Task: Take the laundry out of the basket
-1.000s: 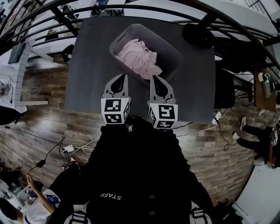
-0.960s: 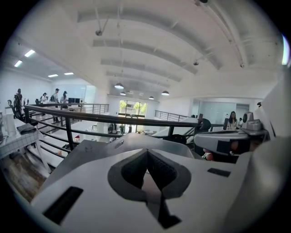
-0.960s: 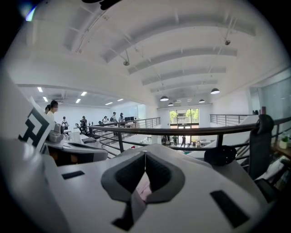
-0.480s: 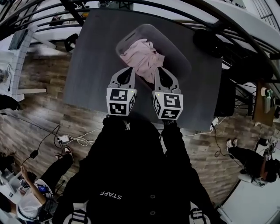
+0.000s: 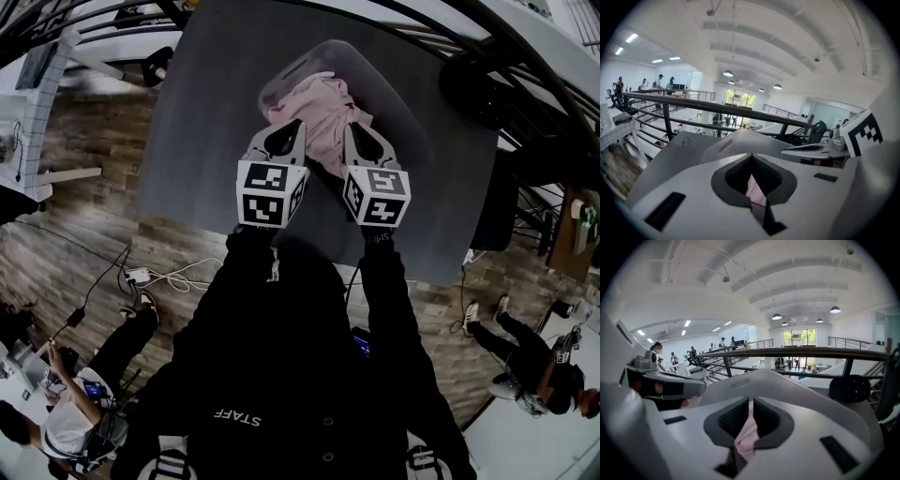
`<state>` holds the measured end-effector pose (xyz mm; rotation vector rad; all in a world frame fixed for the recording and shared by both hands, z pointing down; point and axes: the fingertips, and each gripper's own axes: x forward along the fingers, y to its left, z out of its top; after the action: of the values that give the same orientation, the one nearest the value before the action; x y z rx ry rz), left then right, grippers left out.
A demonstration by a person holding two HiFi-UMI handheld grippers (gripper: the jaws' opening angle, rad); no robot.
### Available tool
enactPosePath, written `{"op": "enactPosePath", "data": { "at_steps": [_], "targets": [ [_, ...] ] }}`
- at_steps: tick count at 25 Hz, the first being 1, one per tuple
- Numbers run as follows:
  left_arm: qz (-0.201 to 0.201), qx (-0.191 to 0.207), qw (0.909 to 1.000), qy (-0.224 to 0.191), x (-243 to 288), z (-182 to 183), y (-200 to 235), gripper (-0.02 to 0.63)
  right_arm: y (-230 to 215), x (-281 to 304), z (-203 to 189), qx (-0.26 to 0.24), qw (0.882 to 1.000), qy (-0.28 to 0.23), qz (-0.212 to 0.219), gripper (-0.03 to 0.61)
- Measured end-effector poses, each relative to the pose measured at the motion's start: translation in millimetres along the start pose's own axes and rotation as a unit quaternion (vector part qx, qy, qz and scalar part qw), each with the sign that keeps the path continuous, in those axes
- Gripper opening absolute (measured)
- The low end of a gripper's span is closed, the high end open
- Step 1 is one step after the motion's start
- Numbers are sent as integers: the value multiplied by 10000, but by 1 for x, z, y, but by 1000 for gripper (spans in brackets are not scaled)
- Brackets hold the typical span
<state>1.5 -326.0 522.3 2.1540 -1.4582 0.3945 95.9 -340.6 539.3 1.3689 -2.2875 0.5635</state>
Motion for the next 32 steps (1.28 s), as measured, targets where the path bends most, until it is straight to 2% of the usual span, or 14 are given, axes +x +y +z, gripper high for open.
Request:
{"op": "enactPosePath", "data": {
  "at_steps": [2, 4, 5, 16, 24, 32],
  "targets": [
    [7, -22, 10000, 70, 7, 0, 6, 2, -2, 16, -6, 10, 9997, 216, 86, 40],
    [13, -48, 9999, 108, 11, 0, 10, 2, -6, 30, -14, 20, 9988, 456, 157, 111],
    [21, -70, 9999, 134, 13, -1, 11, 2, -9, 36, -19, 32, 9983, 564, 165, 126],
    [62, -140, 9981, 604, 40, -13, 9, 2, -36, 80, -84, 201, 9881, 1518, 133, 209],
    [115, -139, 9973, 709, 43, -14, 9, 2, -49, 112, -131, 228, 9746, 2216, 208, 334],
    [149, -149, 9977, 643, 39, -14, 12, 2, -49, 135, -155, 360, 9672, 2511, 137, 342]
  ]
}}
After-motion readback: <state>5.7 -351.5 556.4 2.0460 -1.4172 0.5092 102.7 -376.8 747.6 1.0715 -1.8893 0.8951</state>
